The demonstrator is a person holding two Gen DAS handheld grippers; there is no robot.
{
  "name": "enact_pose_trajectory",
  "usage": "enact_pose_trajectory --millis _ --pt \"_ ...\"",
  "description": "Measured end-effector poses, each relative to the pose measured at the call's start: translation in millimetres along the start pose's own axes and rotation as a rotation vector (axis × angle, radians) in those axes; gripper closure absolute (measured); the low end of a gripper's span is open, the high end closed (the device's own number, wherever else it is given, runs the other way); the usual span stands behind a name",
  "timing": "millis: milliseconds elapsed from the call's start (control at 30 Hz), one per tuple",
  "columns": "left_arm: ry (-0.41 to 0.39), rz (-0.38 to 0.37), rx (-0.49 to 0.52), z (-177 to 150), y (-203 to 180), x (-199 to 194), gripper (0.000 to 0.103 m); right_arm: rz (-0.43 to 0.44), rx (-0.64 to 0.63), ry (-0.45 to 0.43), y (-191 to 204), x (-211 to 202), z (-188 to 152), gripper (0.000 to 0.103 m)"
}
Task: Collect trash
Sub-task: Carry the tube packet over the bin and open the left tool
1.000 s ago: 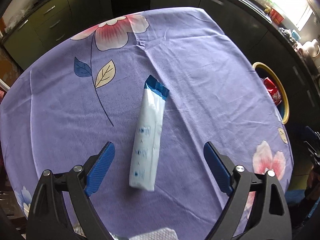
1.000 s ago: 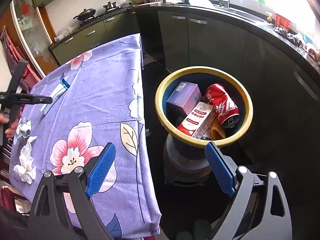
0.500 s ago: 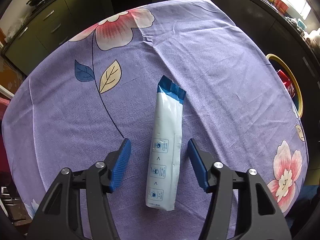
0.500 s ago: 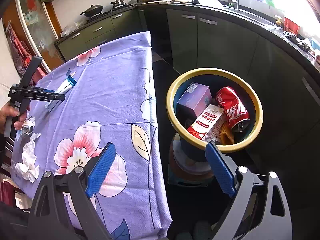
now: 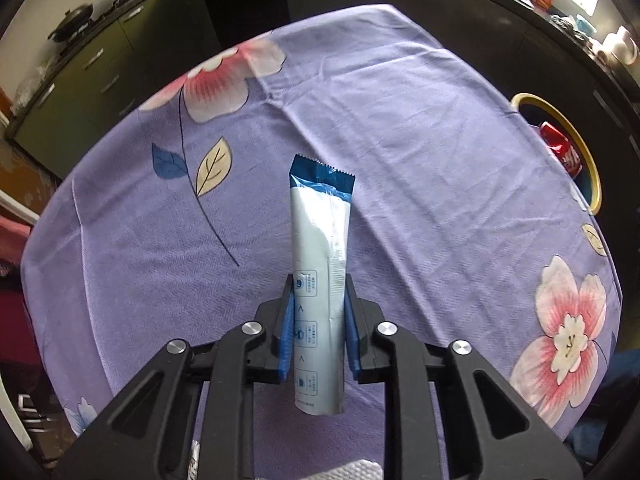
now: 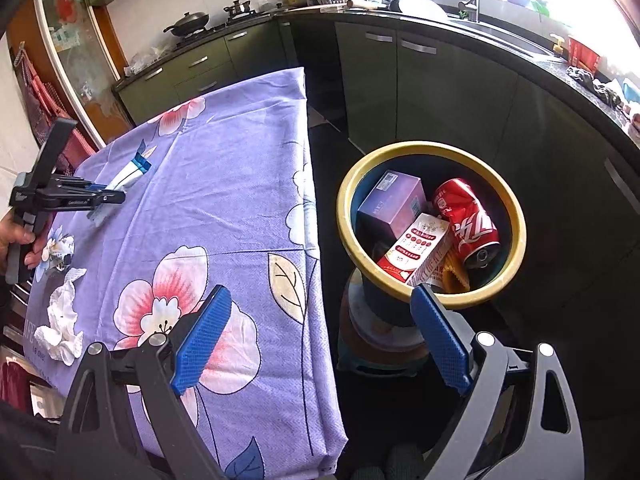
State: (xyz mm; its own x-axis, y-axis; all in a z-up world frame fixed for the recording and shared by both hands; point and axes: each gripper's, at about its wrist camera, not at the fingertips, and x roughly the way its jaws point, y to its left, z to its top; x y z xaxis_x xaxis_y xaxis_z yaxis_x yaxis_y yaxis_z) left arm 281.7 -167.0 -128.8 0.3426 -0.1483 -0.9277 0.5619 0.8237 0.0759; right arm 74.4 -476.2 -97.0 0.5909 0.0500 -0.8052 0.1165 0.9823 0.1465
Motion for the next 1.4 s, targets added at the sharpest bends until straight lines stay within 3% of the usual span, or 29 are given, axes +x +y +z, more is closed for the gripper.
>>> enact_pose_trajectory --millis 233,467,800,1033,1067,1133,1167,1200,1400 --pt "-0.092 -0.034 0.111 10 -54 -46 0.083 -0.016 0.030 -0.026 -17 -10 -5 0.013" --pt "-0.117 -0.112 0.212 38 -124 -66 0.083 -0.078 0.098 -0.071 -54 -25 -19 0.013" --pt "-0.043 -0.262 0.319 108 -250 -24 0.082 -0.130 0.203 -0.083 -116 -35 -41 0.013" --pt "-0.008 -0.284 0.352 142 -321 26 0.079 -0.122 0.258 -0.083 -143 -35 -55 0.013" --pt "-0.012 -0.275 0.357 147 -330 35 0.077 -0.121 0.262 -0.082 -144 -35 -56 0.013" --pt "-0.010 -0.254 0.354 153 -340 48 0.055 -0.122 0.273 -0.079 -147 -35 -58 0.013" --pt "-0.011 -0.235 0.350 156 -343 54 0.036 -0.124 0.277 -0.078 -148 -35 -59 0.013" --pt "-0.018 -0.225 0.342 158 -343 56 0.031 -0.125 0.284 -0.078 -150 -35 -61 0.013" --pt "-0.056 -0.280 0.293 148 -311 20 0.031 -0.123 0.294 -0.080 -148 -37 -62 0.013"
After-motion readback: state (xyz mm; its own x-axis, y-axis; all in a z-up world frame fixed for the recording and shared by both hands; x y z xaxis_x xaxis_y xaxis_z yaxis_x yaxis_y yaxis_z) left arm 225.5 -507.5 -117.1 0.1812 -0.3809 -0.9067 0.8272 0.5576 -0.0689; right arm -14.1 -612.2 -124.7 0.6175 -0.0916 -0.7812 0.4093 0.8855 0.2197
